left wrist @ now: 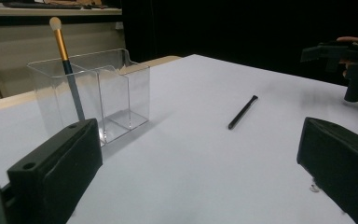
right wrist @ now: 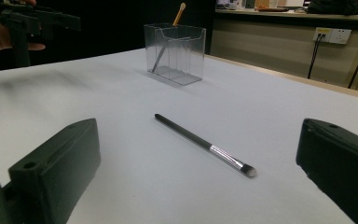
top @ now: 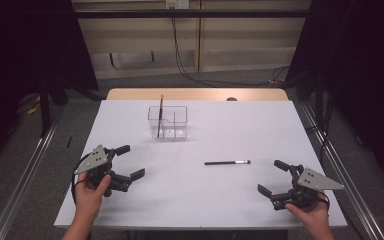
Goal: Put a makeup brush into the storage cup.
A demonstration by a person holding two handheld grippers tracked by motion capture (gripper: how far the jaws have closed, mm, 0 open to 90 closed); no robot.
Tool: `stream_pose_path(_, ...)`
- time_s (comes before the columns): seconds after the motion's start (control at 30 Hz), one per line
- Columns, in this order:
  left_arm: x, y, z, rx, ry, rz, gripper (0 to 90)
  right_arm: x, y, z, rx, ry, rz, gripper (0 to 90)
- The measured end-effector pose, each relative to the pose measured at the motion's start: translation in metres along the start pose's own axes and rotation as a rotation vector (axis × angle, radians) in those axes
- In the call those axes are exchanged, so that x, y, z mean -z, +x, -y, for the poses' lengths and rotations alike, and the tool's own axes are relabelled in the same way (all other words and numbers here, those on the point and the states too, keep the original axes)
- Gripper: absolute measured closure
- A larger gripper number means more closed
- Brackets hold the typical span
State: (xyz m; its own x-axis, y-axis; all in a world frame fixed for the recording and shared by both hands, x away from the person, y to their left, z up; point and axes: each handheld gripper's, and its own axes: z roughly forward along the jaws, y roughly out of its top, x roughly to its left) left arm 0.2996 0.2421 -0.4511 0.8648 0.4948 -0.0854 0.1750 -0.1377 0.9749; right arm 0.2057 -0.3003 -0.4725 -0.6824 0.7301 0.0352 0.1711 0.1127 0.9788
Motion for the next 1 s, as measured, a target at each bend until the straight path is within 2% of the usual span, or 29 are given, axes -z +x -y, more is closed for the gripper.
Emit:
stream_pose_path(0.6,0.019,-0.006,0.006,-0.029,0.006,-0.022,0.0,-0.001,0.0,0.0,-0.005,0.005,0.003,0.0)
stream_pose_path(1.0,0.023,-0.011,0.011,-0.025,-0.004,-0.017,0.0,-0.002,-0.001,-0.001,-0.006,-0.004,0.01,0.0)
